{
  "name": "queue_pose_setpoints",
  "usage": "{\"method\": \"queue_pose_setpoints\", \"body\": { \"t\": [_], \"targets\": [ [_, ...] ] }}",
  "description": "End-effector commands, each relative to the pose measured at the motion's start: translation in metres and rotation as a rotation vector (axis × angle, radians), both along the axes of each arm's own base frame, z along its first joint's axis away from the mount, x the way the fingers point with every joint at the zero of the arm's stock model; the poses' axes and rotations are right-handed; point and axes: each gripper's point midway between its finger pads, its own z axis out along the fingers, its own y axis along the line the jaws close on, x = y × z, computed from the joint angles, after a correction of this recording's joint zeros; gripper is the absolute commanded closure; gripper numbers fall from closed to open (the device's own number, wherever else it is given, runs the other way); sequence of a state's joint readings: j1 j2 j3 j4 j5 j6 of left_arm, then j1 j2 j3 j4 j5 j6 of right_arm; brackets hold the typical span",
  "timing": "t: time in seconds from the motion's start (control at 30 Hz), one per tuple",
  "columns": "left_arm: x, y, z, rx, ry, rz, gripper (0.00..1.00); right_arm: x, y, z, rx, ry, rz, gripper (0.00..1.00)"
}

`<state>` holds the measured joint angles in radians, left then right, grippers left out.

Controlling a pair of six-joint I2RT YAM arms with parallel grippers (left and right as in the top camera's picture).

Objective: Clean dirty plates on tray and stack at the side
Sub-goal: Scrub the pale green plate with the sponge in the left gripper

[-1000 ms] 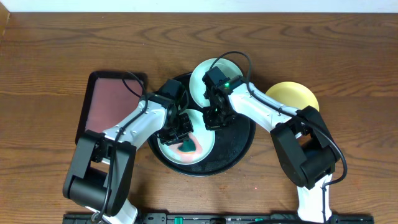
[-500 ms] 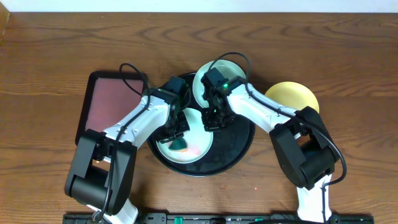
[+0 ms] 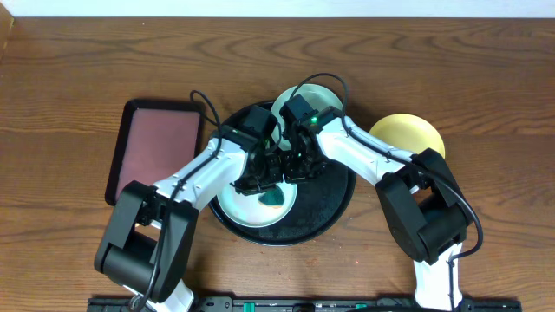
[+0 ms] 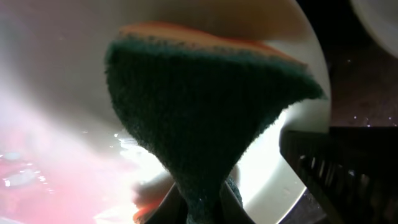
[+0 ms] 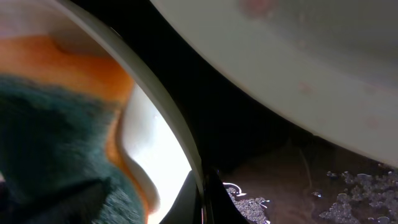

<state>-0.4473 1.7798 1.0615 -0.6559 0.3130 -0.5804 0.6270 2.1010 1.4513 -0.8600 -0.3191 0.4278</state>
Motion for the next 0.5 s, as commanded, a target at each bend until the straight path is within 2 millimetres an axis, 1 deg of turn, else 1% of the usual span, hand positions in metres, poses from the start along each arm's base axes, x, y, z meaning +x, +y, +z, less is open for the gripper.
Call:
{"method": "queue_pose_setpoints", "body": {
  "t": [0.0,0.13,0.23,0.33,0.37,0.43,0.47],
  "targets": [
    [0.001,0.035,-0.012,0.125,0.026,0.110,0.93,-0.002,0.000,-0.008,-0.023,0.007,-0.004,0.99],
    [-0.011,0.072,-0.014,0.295,0.075,0.217,0.93,-0.002,0.000,-0.008,-0.023,0.006,-0.004,0.99],
    [-0.020,0.084,-0.012,0.360,0.099,0.222,0.93,-0.002,0.000,-0.008,-0.023,0.007,-0.004,0.99],
    [-0.024,0.083,-0.012,0.358,0.114,0.207,0.93,-0.002,0.000,-0.008,-0.023,0.006,-0.004,0.99],
    [-0.024,0.080,-0.012,0.336,0.118,0.179,0.93,-0.002,0.000,-0.008,-0.023,0.006,-0.004,0.99],
    [-0.025,0.065,-0.012,0.250,0.128,0.100,0.92,-0.002,0.000,-0.008,-0.023,0.006,-0.004,0.99],
    [-0.025,0.053,-0.011,0.177,0.128,0.040,0.93,-0.002,0.000,-0.008,-0.023,0.006,-0.004,0.99]
  ]
}}
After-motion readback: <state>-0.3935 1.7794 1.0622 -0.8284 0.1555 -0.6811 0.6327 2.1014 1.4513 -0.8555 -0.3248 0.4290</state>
